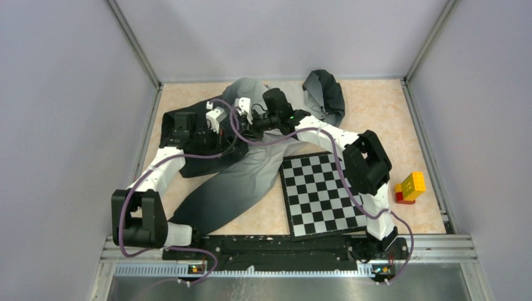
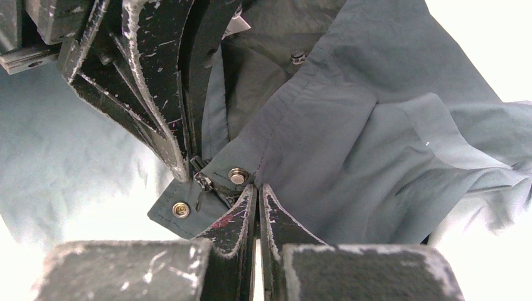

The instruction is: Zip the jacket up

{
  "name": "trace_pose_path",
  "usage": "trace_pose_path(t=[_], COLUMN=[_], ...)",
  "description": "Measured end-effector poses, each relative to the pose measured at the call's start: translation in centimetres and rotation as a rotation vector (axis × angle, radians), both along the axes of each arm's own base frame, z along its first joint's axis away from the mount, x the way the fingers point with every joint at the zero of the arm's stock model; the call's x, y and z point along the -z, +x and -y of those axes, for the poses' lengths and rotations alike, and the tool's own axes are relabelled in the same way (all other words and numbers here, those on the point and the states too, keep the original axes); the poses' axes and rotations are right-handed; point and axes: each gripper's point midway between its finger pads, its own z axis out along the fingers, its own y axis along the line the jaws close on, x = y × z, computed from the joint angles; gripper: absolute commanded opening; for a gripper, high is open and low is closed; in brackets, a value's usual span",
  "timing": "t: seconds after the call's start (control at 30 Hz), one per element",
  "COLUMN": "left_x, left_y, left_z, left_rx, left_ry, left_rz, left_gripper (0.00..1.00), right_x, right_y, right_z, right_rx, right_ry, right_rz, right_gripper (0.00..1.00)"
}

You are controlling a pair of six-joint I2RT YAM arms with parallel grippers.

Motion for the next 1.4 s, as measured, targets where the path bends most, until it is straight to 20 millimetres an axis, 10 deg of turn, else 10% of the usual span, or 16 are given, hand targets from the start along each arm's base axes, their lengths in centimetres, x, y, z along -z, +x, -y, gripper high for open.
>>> trace_pose_path(t=[1.4], left_x=[0.6], left_y=[-0.7], left_z=[0.7], left_rx=[0.044], left_ry=[-0.045], left_rz=[-0.035], left_gripper=[0.00], right_x=[0.0], right_y=[-0.7], right_z=[0.2], right_rx=[-0.138], right_ry=[0.134], right_rz=[-0.072], right_gripper=[0.36])
